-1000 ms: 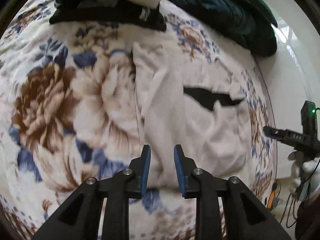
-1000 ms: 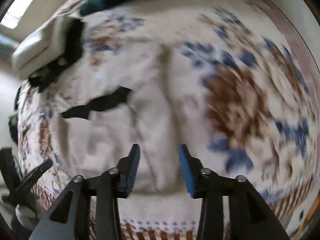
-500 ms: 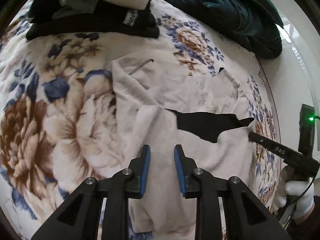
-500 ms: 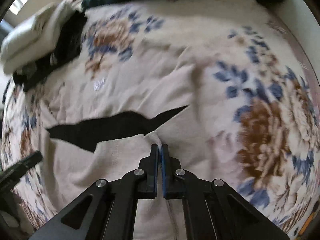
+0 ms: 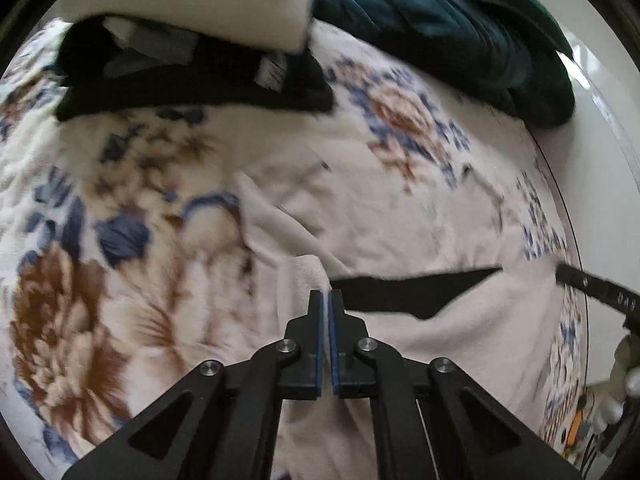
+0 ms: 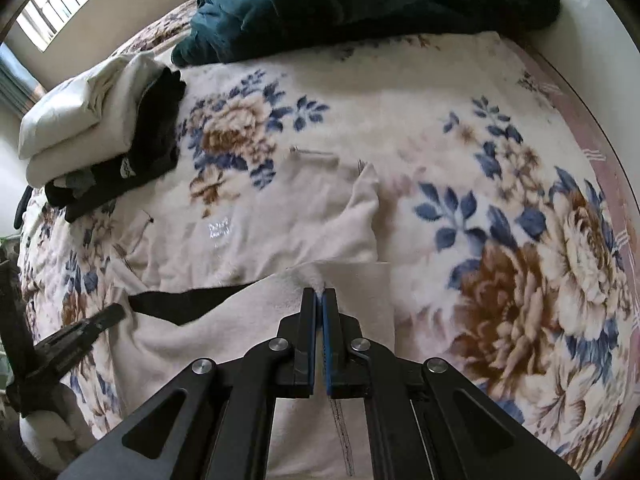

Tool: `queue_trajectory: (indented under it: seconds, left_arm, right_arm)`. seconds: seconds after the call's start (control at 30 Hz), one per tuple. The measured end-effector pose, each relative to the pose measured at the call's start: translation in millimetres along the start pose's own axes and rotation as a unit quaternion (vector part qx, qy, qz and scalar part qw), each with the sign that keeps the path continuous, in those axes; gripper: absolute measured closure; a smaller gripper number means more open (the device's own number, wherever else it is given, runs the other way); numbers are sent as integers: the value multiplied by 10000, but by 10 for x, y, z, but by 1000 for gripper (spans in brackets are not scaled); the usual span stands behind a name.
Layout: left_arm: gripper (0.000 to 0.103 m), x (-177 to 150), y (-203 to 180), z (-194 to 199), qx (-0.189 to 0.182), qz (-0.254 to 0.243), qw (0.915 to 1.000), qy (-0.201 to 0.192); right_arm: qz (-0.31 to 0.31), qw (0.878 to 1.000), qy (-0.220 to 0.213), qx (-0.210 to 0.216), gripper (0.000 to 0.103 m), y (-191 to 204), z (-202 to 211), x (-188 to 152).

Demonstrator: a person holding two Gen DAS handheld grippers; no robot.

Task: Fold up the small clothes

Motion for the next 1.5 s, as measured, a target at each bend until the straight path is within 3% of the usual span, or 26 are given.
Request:
queue_trajectory:
  seconds: [0.13,0.37,0.43,0.5,0.53,0.63,0.73,0.87,0.93,1.0,1.03,1.07,1.13,1.23,1.33,1.5]
  left_arm:
    - [102,83,213,-48,65,317,9995,4]
    - [101,3,189,-335,82,247,9988,422]
    - [100,3,190,-311,28,388,9980,490]
    - [97,-17,205,-262,-89,559,9966,600]
    - [97,-28,221,-209,-152,643,9960,608]
    - [85,-135,269,-12,-507,926,9925,609]
    - [84,-355,342,175,-633,1104,9891,747]
    - [84,-823,414,370,-665,1409,9826,1013]
    - [84,-1084,438,443,-834,1901,9710,1190]
    - [84,-1345,442,505,-1099,2703,9476,1298]
    - [84,-1456,420,533,-1341,3166,9301,1292]
    - [84,-1567,389,543,-1612,3674,9071,1272]
    - [84,-1675,319,487,-1888,4165,8814,1186]
    - [84,-1710,264,311,-2084,4684,8526,1012]
    - [84,-1617,262,224,-2184,4946,8389,624]
    - [84,-1583,187,250,-2117,4927,8424,532]
  right_arm:
    - [-87,9999,73,-107,100,-65,-146,50]
    - [-267,9952,934,-104,100,-150,-686,-96]
    - [-392,9935,1060,124,90,-158,-683,-108]
    - [-795,9878,1130,720,62,-158,-581,-109]
    - [-1099,9831,1059,1014,56,-192,-487,-100]
    - [-1503,9757,896,1320,54,-331,-254,-126]
    - [-1630,9759,846,1174,54,-490,-53,-278]
    - [-1992,9678,1157,1019,54,-724,59,-764]
    - [-2291,9630,1124,870,54,-855,138,-1003]
    - [-2488,9591,996,914,54,-906,229,-1194]
    - [-2610,9553,990,976,54,-920,249,-1278]
    - [-2775,9489,1013,1108,54,-906,258,-1362]
    - [-3114,9315,1157,1481,54,-832,190,-1527]
    - [-3477,9127,1337,1680,54,-735,48,-1693]
    - [-3733,9004,1306,1813,54,-674,-42,-1755]
    - [-4135,8828,999,1993,54,-671,-44,-1710]
Point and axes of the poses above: each gripper's, at about its wrist camera, not at the fingertips, and z roughly against the way its jaws point, y to its left, x to its top, the point moved 9 cm from there along -z, roughly the way its jaws point, and after that the axes turned 4 degrees about z, right-handed, at the moved point
